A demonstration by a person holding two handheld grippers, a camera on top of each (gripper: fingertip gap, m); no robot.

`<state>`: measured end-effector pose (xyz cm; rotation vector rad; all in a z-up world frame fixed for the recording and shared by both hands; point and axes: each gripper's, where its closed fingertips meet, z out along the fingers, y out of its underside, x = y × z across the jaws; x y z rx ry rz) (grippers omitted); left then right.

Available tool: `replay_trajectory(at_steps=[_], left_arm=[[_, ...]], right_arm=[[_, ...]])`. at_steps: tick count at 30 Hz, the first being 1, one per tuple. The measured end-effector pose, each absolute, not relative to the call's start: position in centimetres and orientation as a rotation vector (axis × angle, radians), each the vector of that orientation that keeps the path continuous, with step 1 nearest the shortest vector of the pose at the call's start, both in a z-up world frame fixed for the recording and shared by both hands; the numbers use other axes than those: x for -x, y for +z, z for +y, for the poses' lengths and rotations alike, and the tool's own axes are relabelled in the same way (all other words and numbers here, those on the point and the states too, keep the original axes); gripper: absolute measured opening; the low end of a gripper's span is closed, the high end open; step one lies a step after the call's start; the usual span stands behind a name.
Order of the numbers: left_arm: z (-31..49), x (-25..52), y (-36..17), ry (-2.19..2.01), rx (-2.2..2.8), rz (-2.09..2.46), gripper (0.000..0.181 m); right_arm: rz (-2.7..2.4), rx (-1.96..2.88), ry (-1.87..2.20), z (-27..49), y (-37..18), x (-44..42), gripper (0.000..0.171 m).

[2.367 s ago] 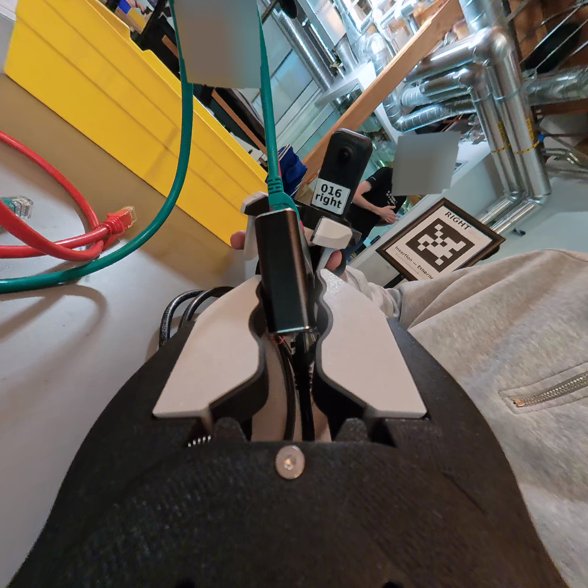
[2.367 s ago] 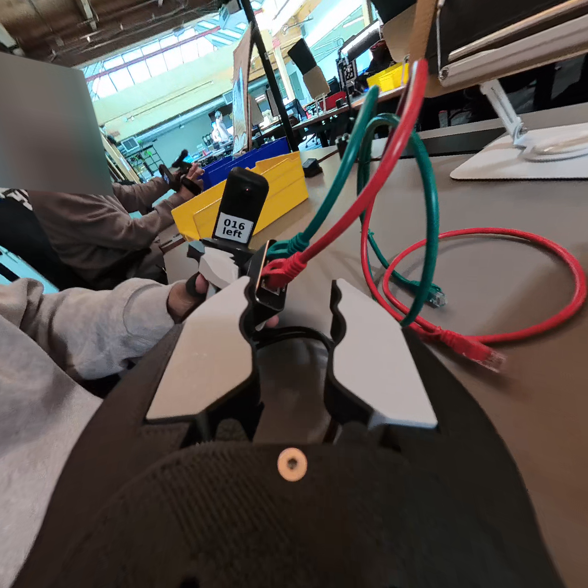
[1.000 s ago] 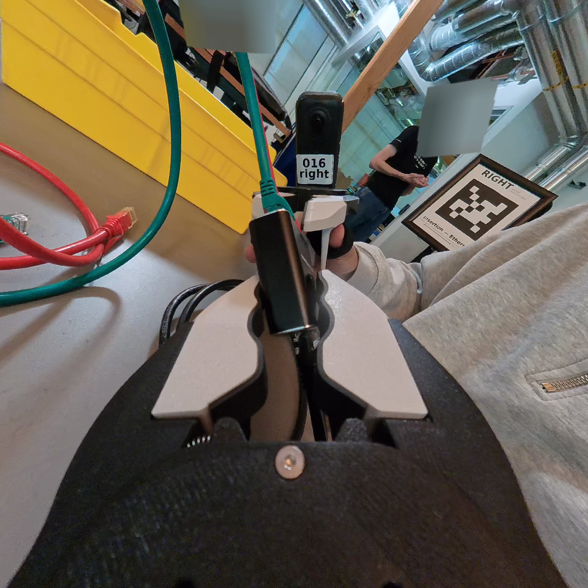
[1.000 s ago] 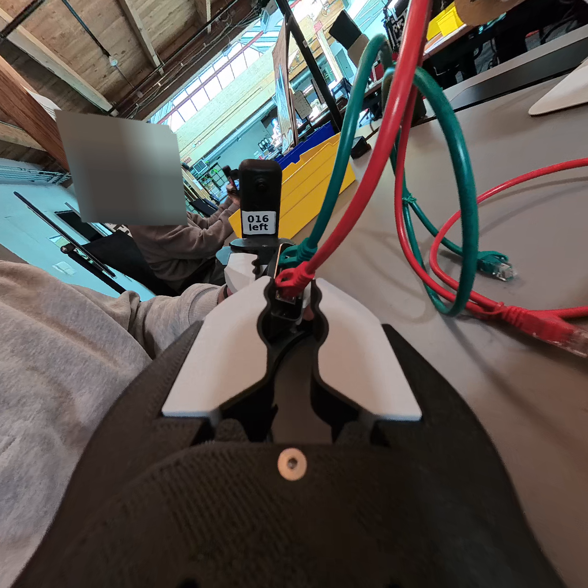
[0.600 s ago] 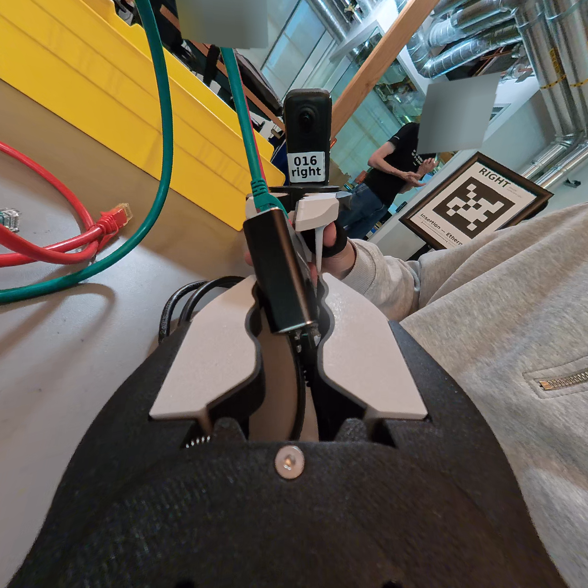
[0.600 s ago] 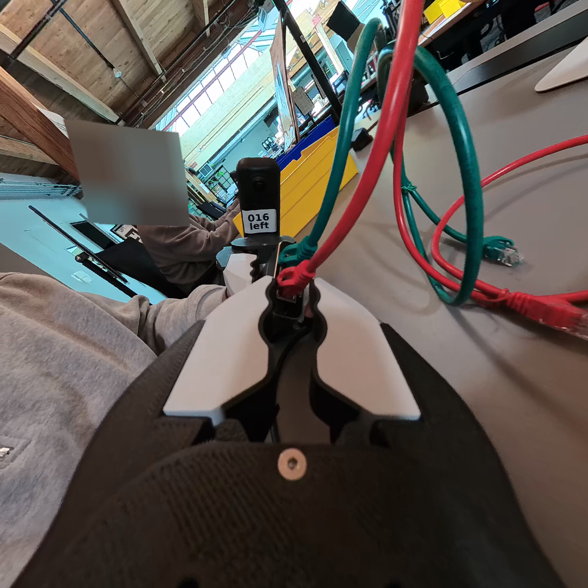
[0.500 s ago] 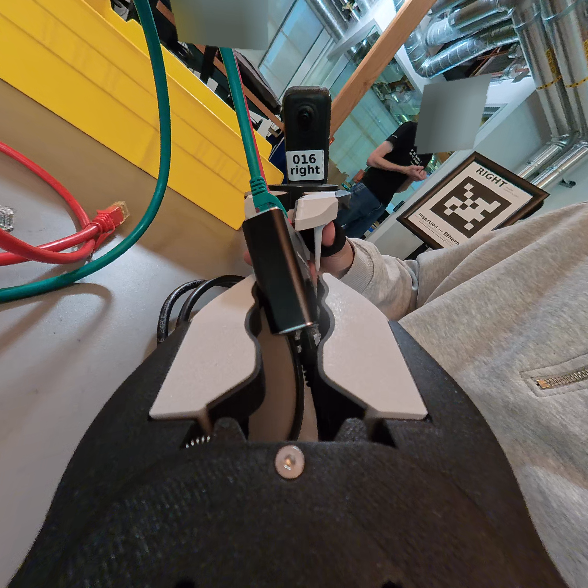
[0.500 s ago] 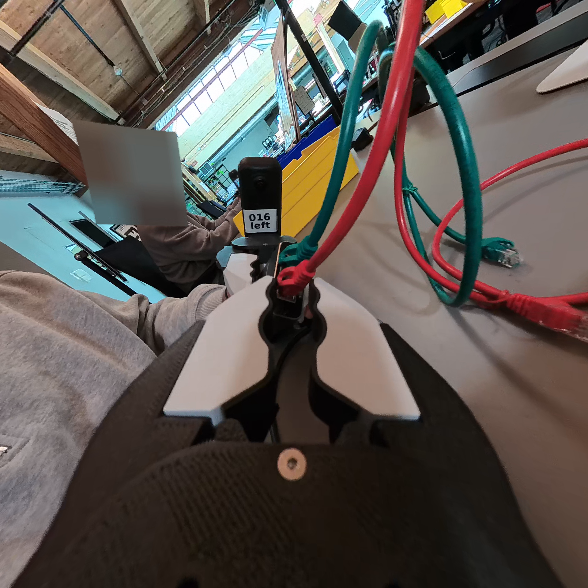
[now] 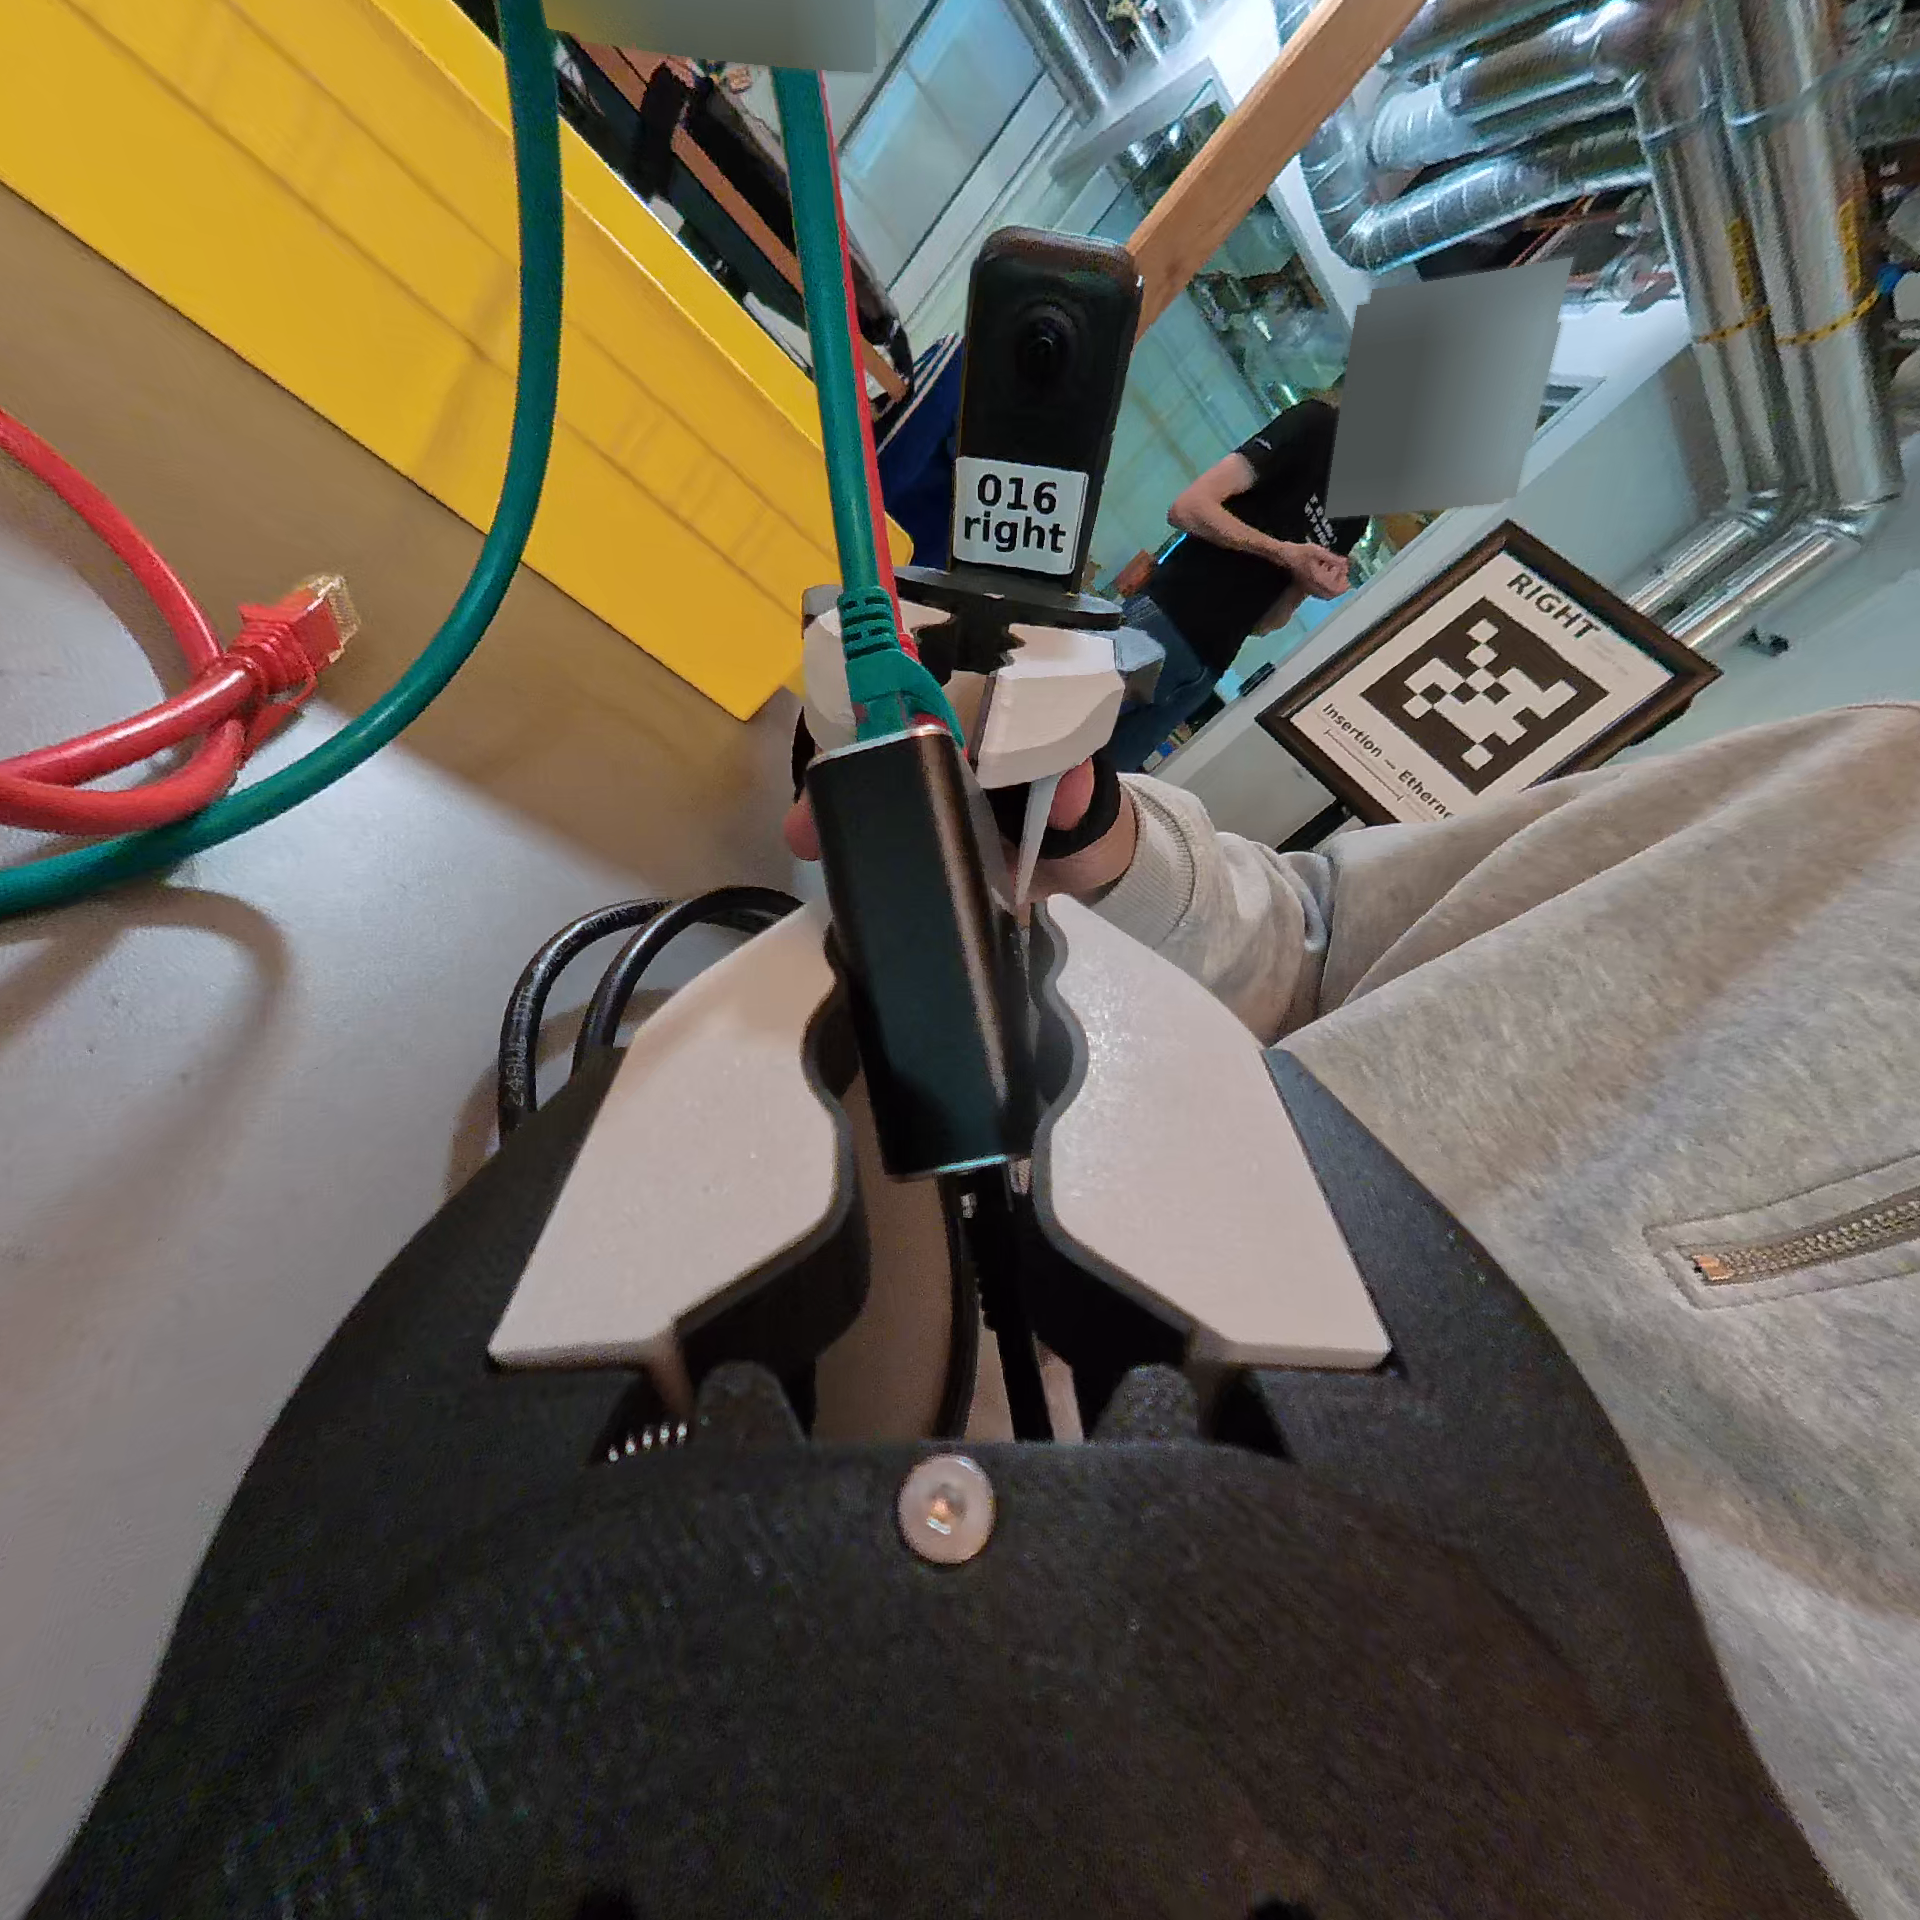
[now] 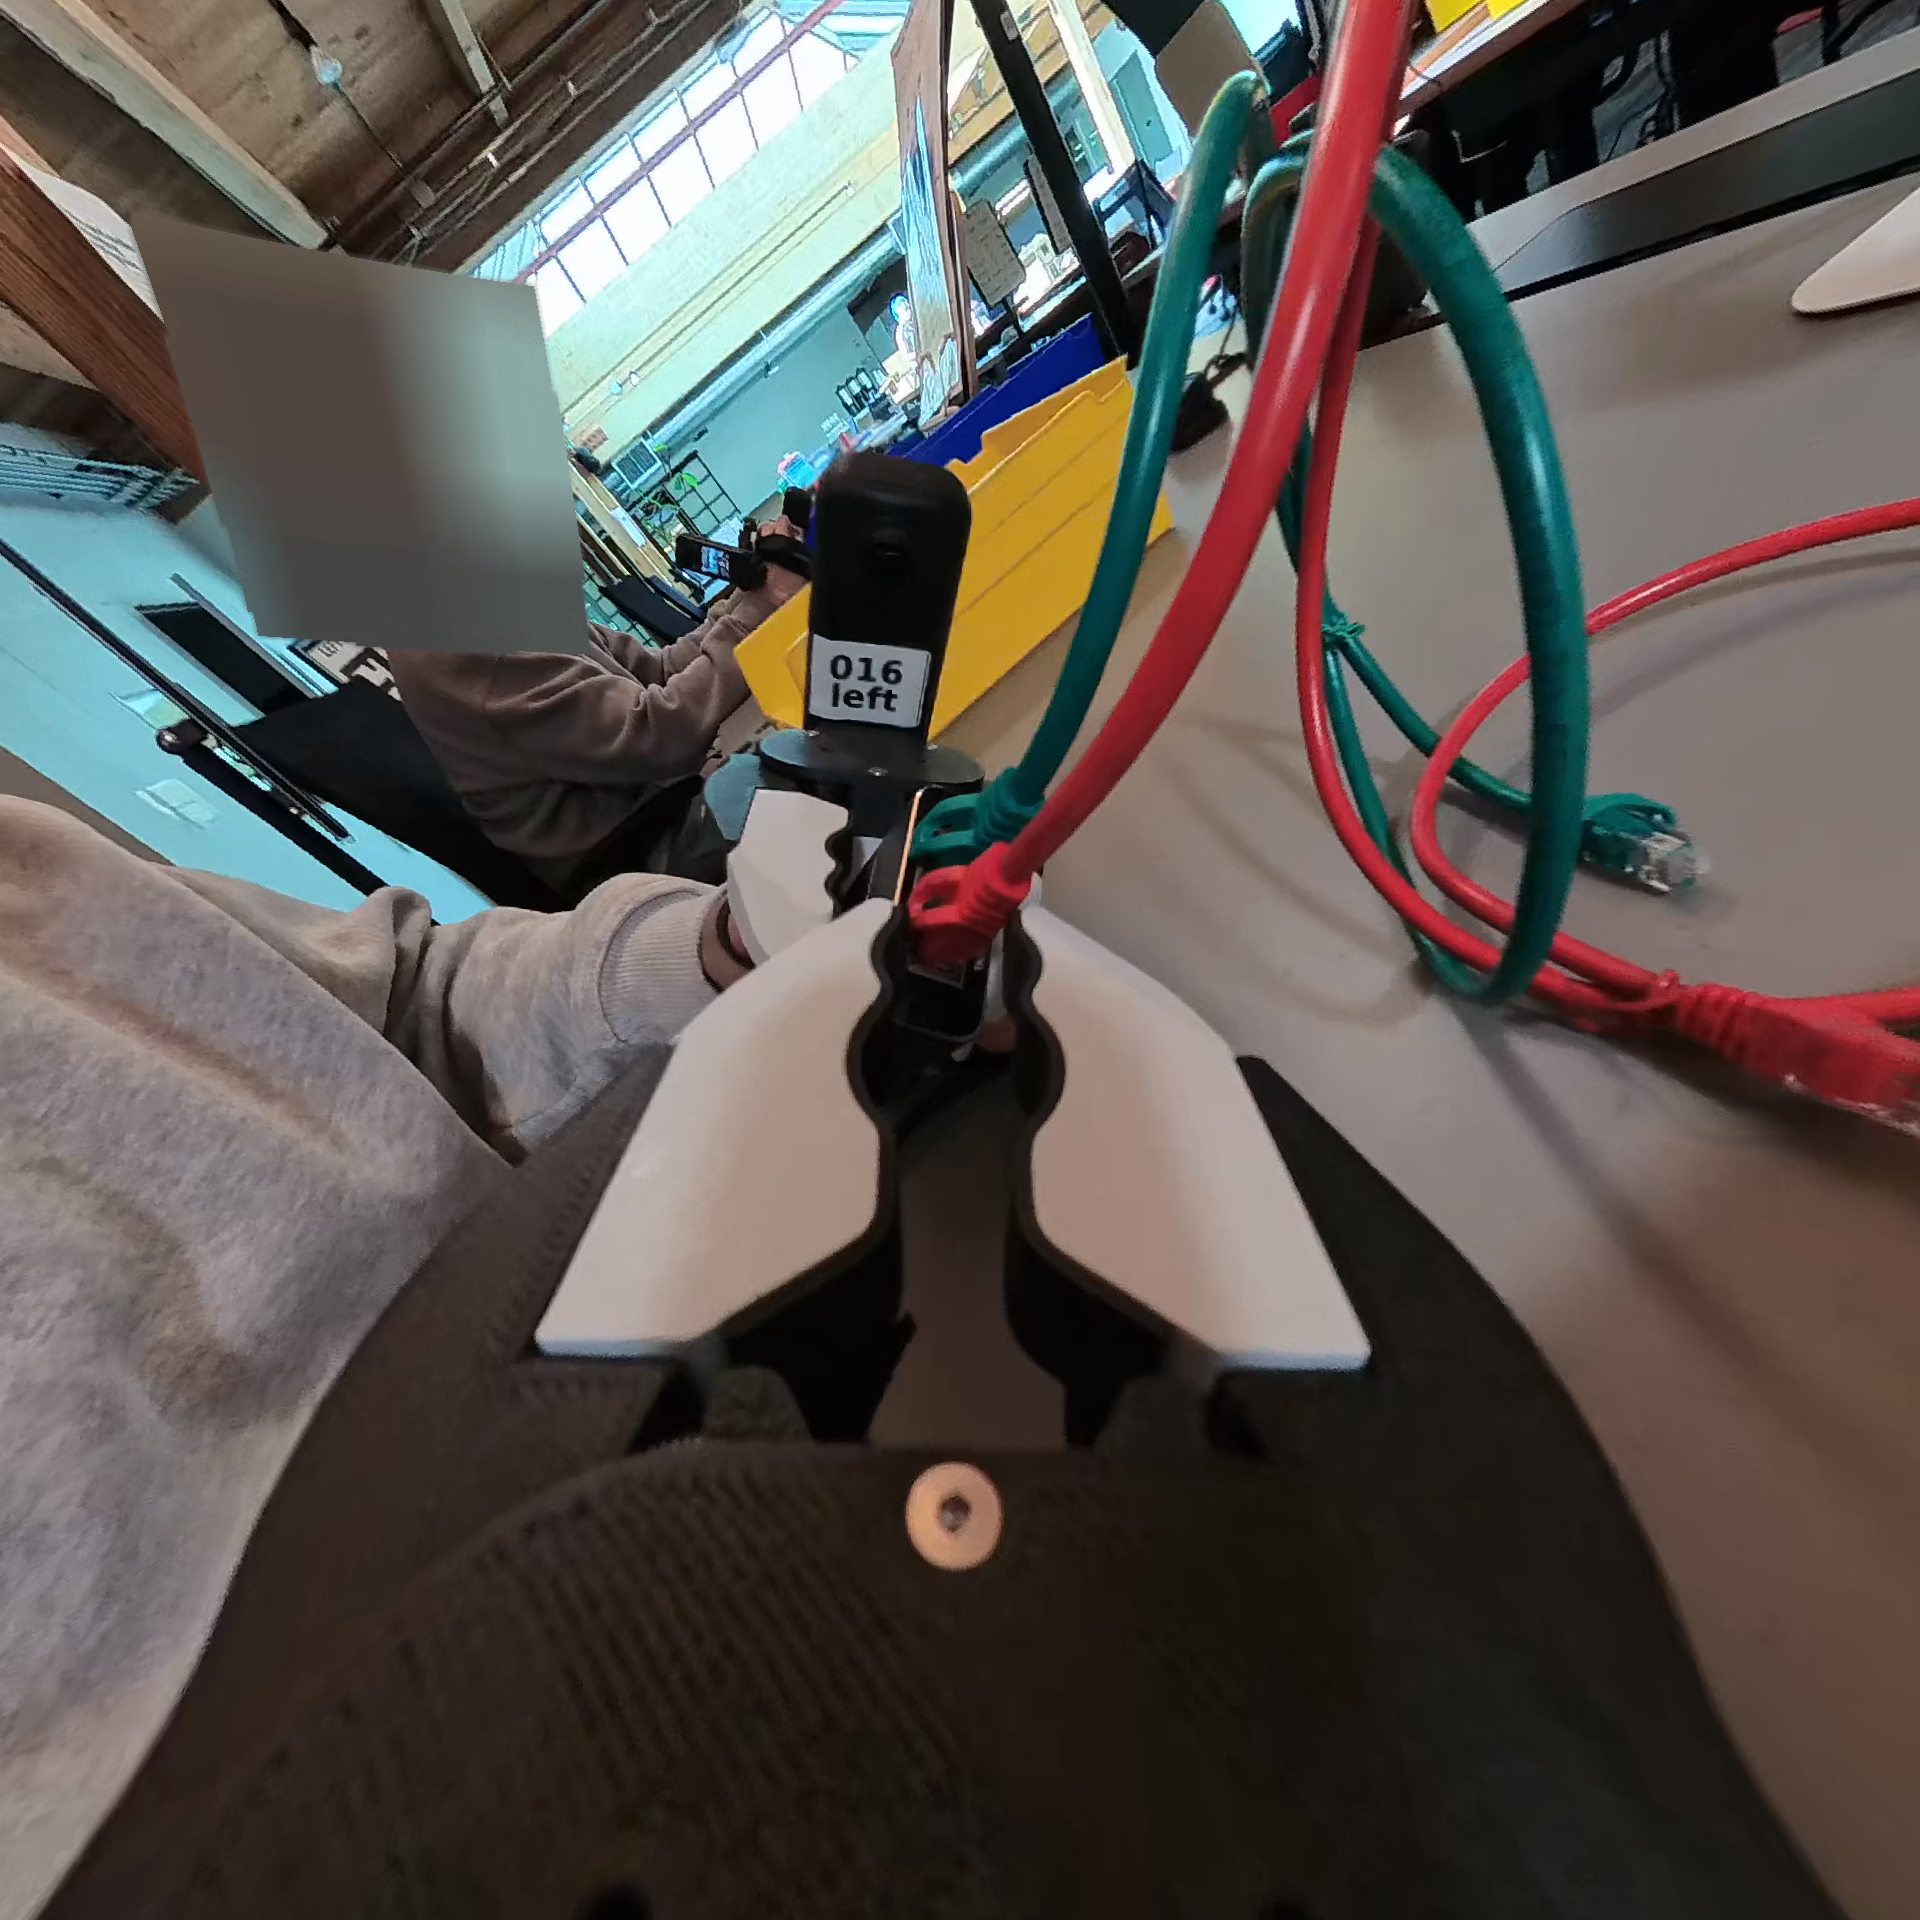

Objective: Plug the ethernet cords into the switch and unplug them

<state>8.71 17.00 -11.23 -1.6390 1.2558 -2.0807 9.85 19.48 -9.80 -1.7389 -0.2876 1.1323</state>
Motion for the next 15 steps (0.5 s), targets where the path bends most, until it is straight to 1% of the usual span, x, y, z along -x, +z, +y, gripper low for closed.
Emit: replay_trajectory(at_steps=[8, 15], left_arm=[[17.2, -9.0, -11.7, -2.081, 1.722, 1.199, 0.027], [17.0, -9.5, -11.1, -2.148, 1.747, 1.134, 0.028]], right_arm=[[-0.39, 1.775, 0.906, 19.9, -10.1, -10.2, 0.018], [-0.396, 1.718, 0.738, 20.6, -8.8, -10.8, 0.017]])
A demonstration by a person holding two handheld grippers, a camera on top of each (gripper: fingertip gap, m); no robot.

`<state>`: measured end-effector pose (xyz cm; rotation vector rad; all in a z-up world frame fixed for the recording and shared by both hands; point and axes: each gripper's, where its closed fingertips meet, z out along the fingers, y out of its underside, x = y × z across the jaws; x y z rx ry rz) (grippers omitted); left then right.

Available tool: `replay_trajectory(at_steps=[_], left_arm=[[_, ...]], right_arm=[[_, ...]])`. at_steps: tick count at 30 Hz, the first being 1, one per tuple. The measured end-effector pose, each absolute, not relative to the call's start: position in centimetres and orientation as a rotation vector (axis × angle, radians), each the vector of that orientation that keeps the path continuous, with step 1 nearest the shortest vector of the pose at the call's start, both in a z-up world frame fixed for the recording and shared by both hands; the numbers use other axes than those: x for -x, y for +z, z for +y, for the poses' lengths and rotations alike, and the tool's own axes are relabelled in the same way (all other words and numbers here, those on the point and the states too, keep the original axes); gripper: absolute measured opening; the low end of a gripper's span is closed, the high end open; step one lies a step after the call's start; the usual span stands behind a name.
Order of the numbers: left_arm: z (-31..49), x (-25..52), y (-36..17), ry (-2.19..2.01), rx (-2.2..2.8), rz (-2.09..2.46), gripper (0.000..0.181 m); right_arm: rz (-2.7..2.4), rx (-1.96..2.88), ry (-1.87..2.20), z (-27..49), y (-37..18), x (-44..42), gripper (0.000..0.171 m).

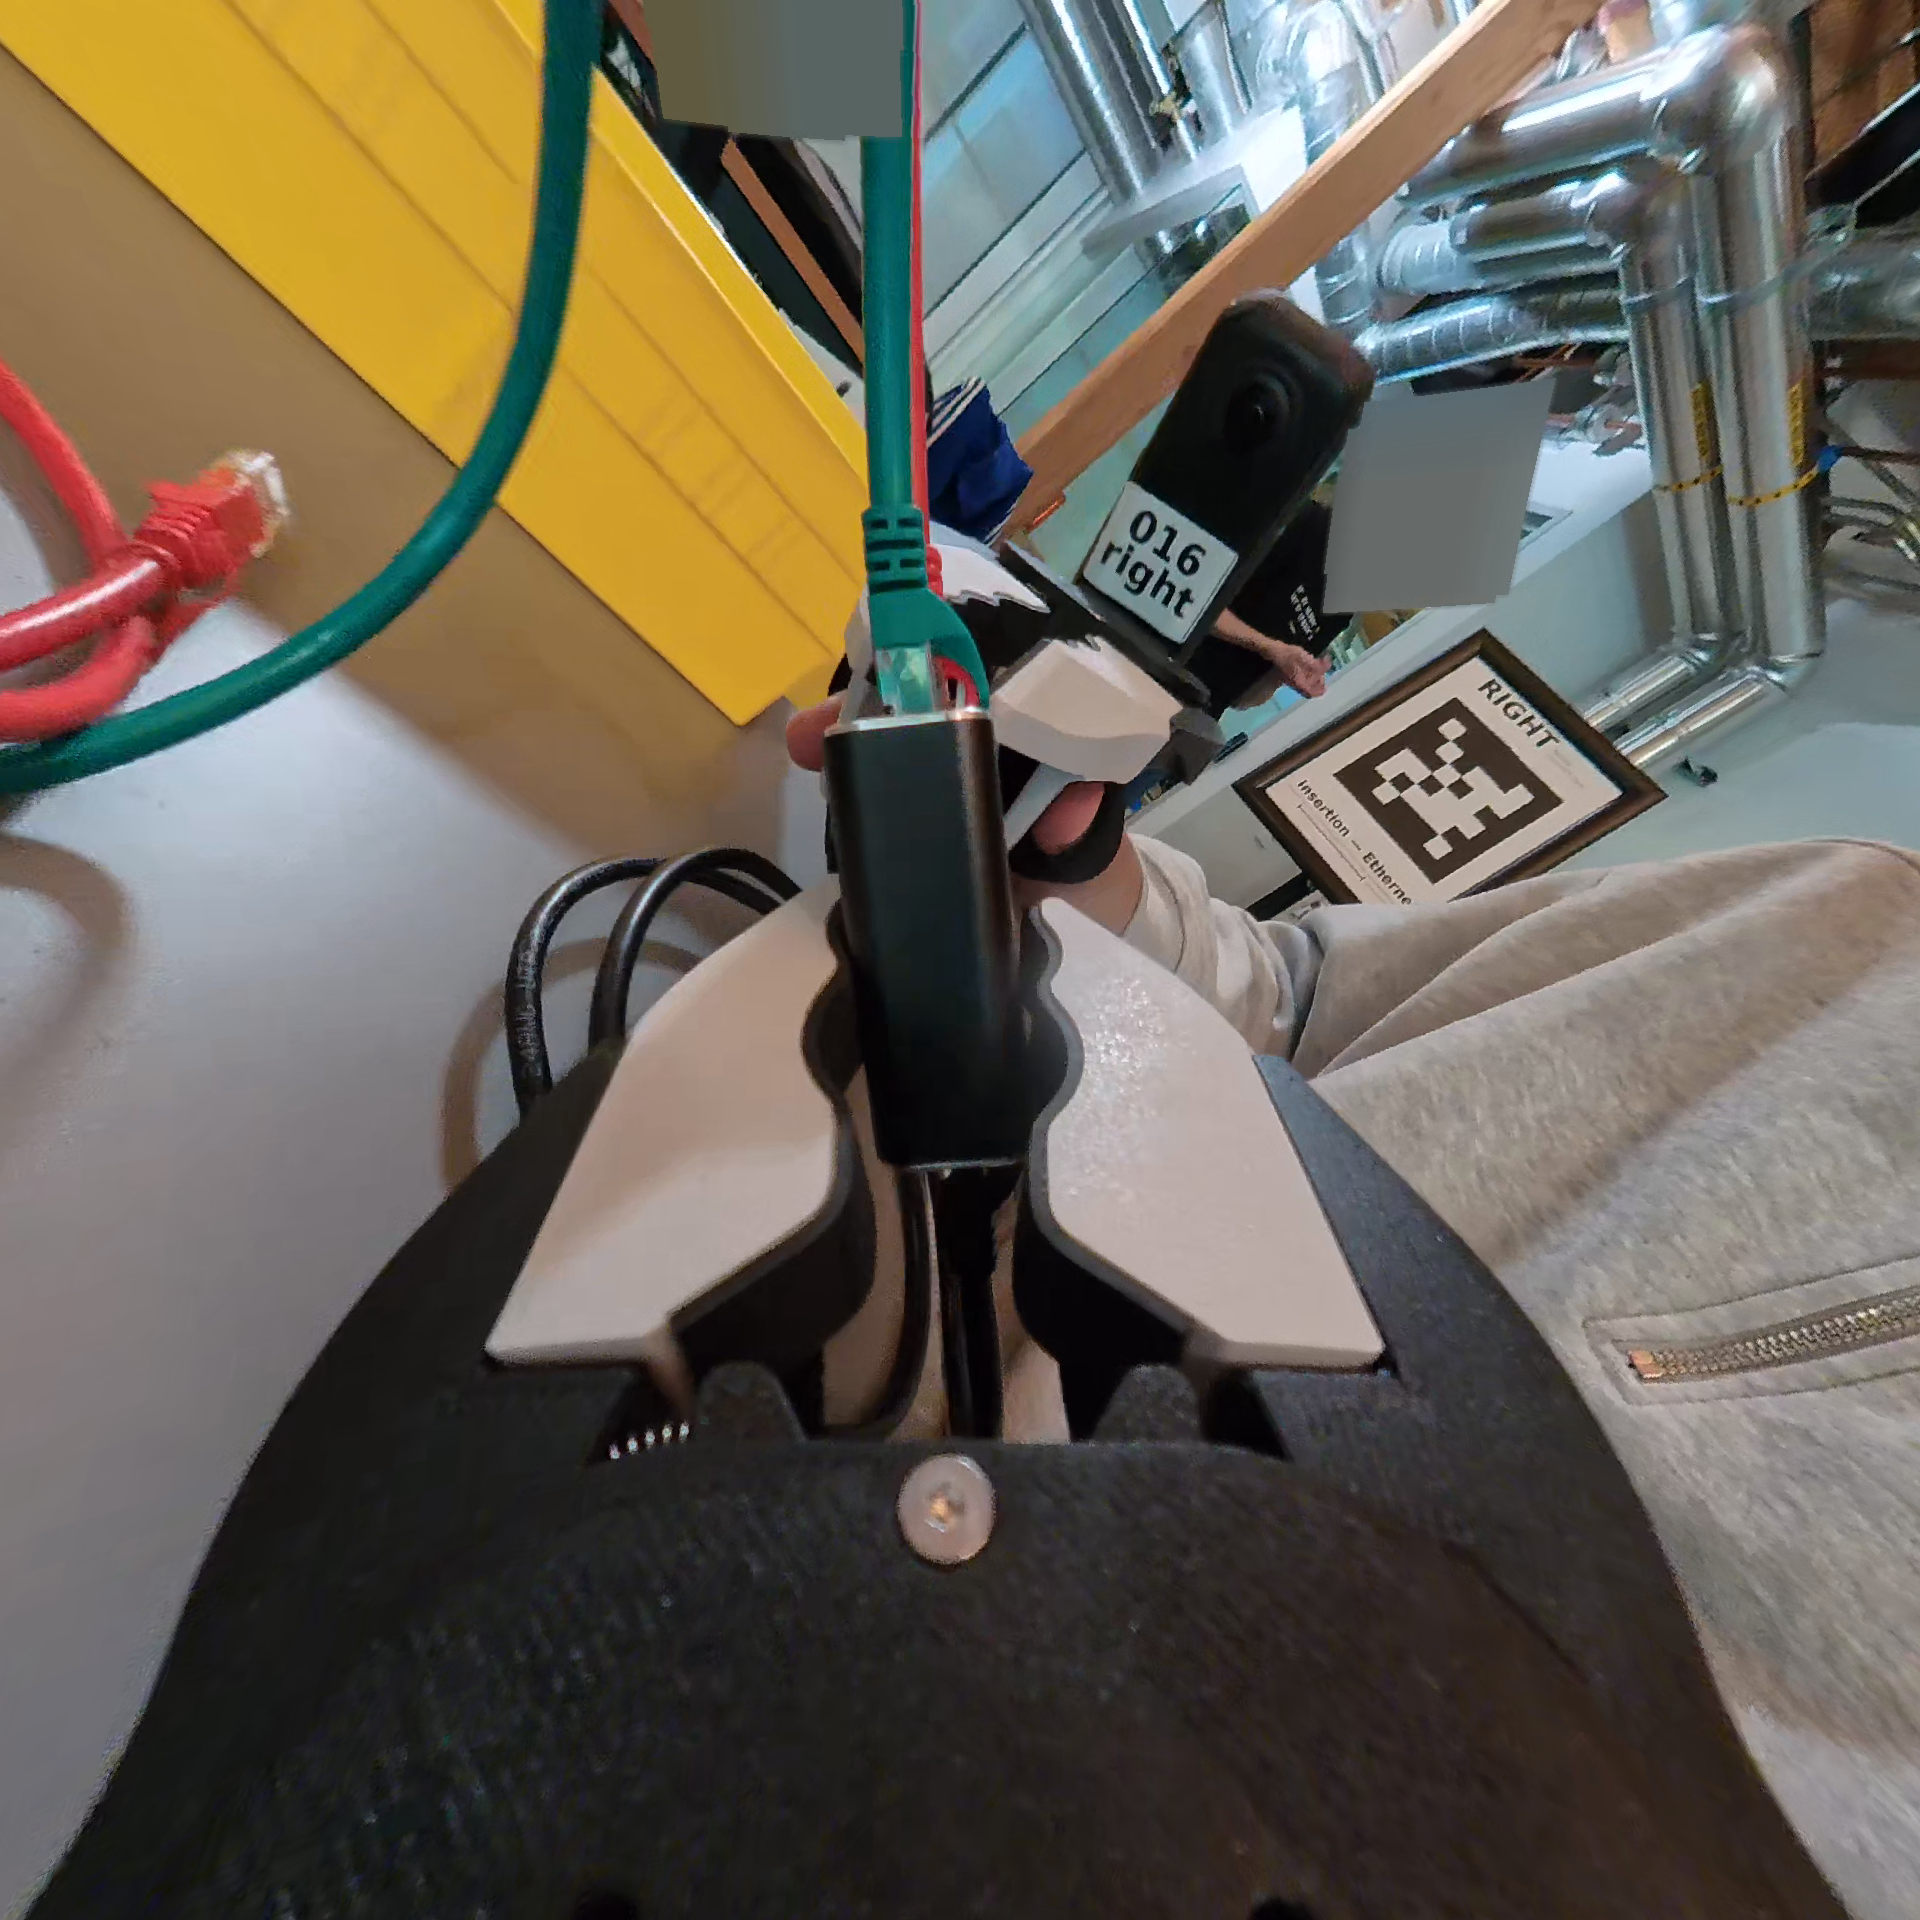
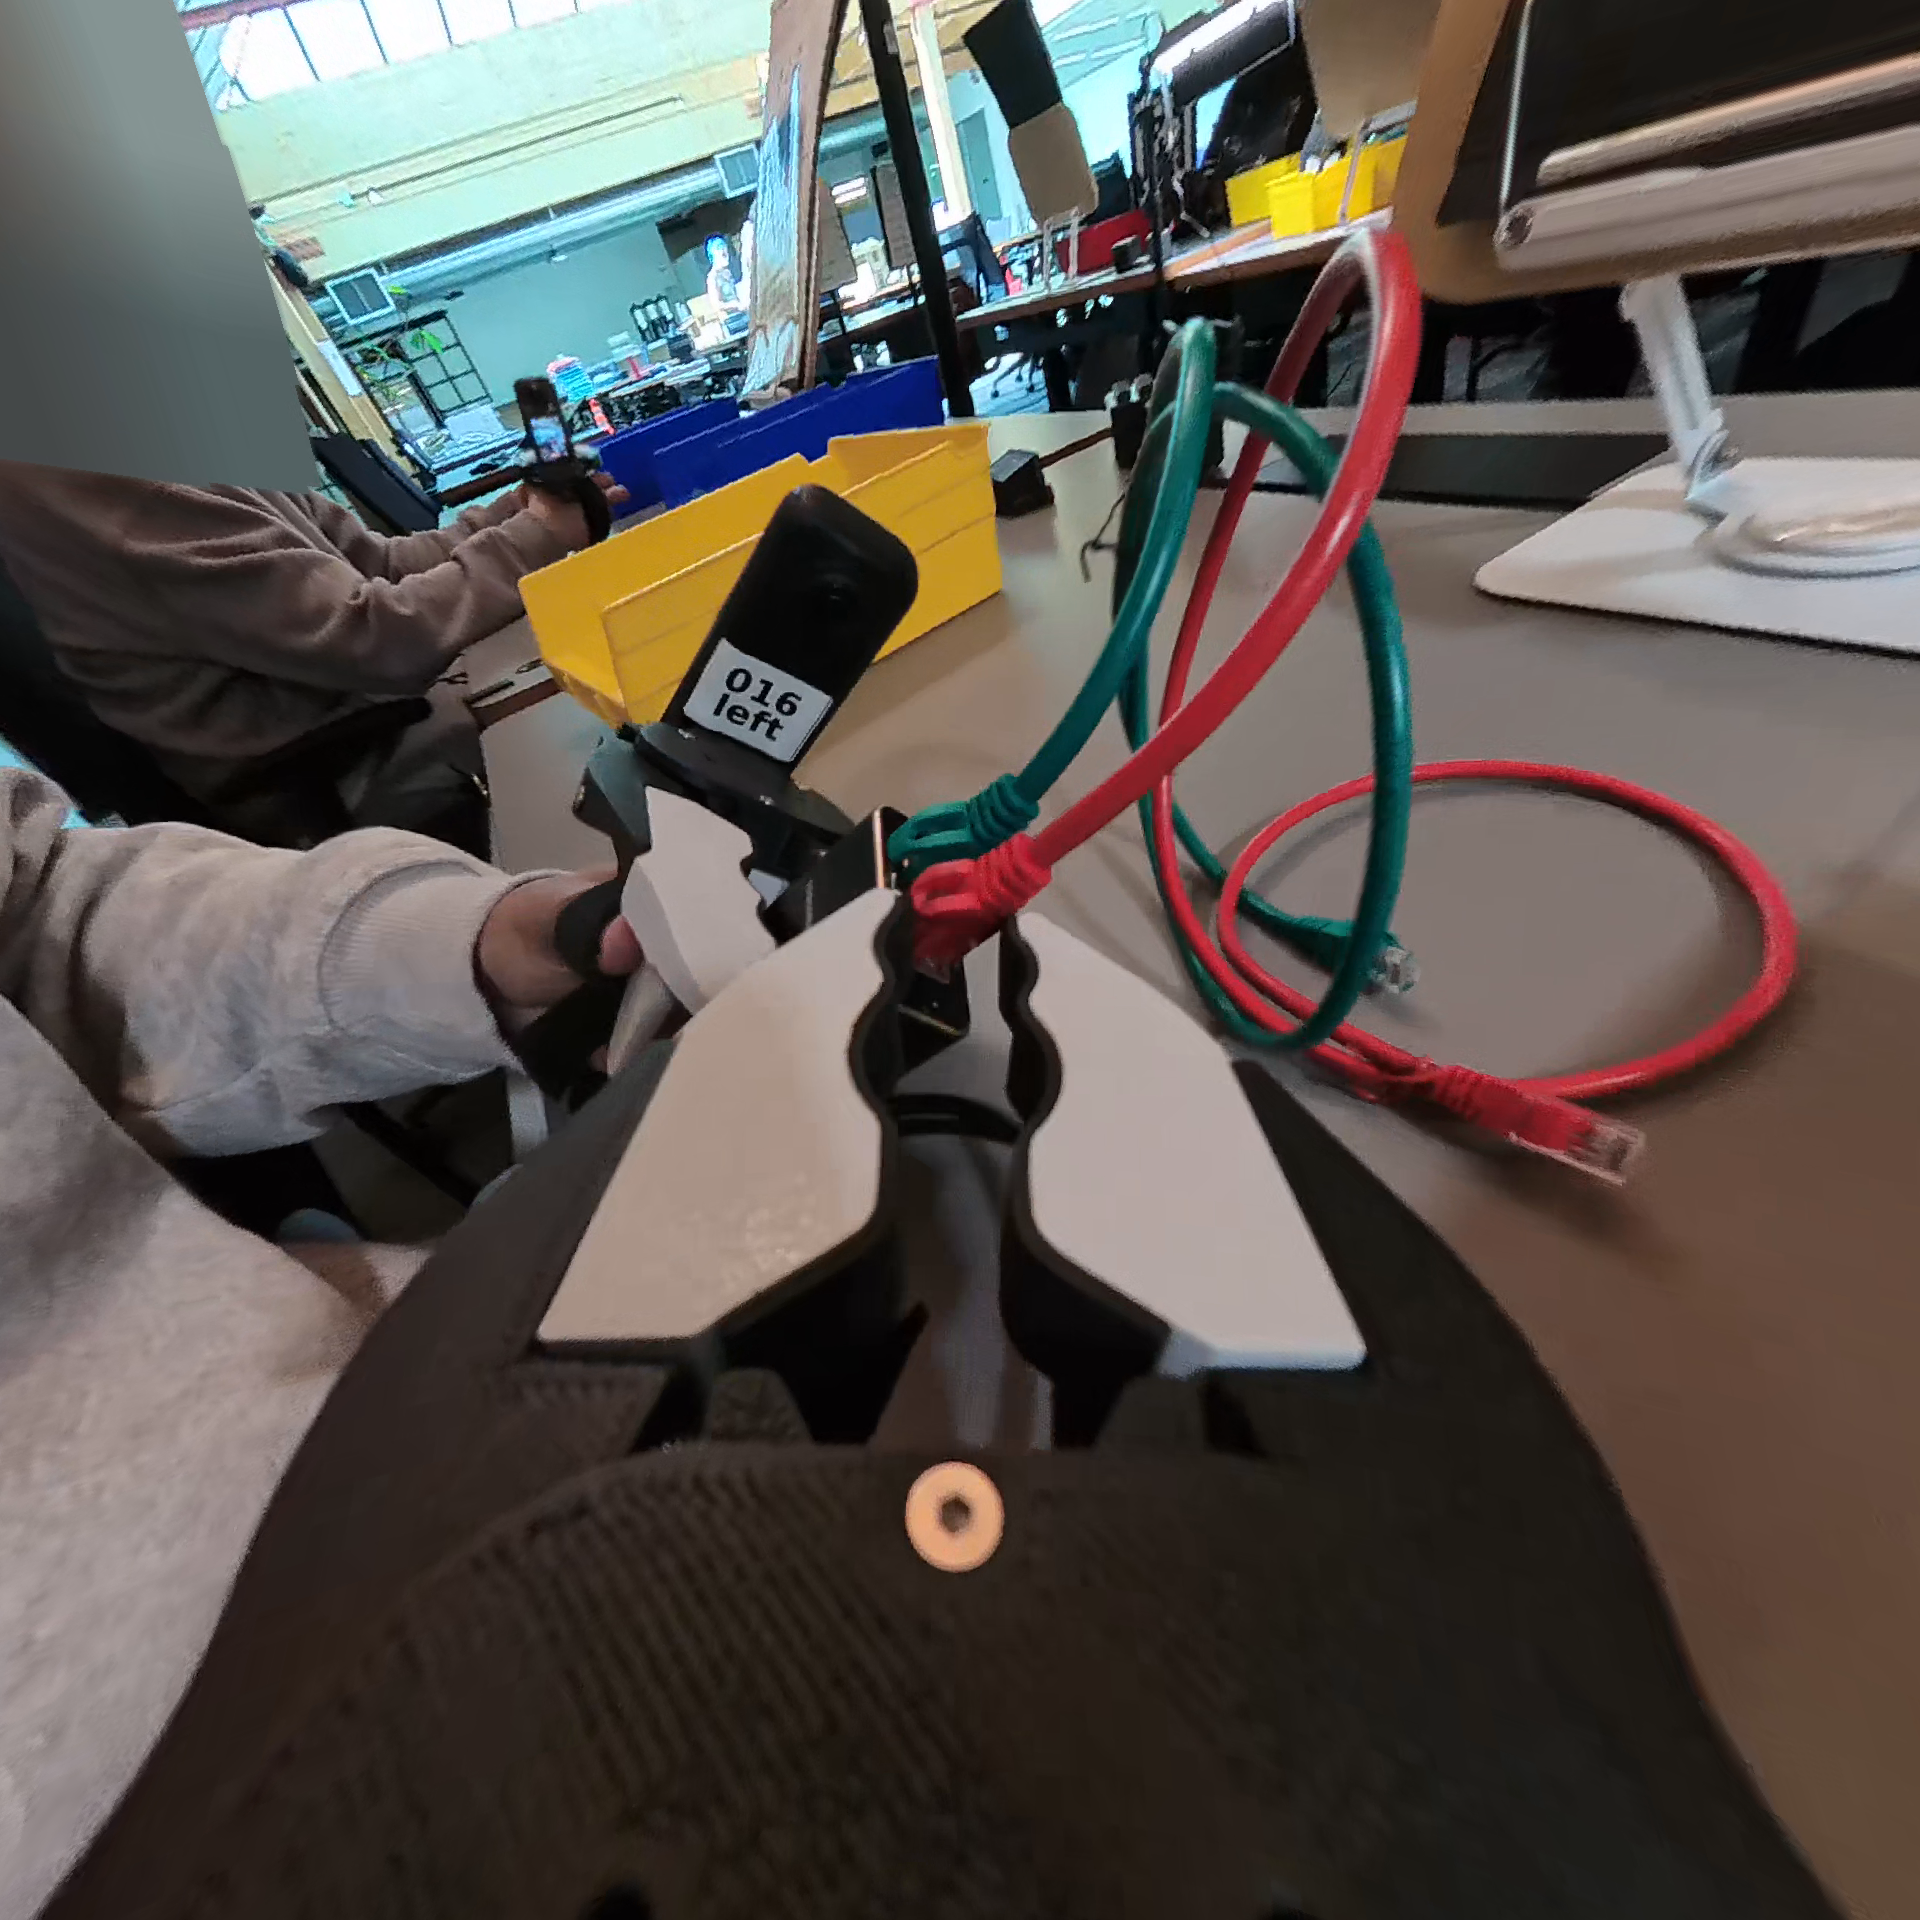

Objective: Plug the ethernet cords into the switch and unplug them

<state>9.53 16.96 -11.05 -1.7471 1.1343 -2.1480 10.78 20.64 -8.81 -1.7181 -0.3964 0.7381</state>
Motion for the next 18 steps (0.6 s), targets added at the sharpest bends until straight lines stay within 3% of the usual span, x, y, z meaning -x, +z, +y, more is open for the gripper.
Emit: replay_trajectory(at_steps=[18], left_arm=[[17.0, -9.5, -8.6, -2.324, 1.679, 0.974, 0.028]], right_arm=[[-0.344, 1.626, 0.625, 21.7, -6.4, -10.5, 0.013]])
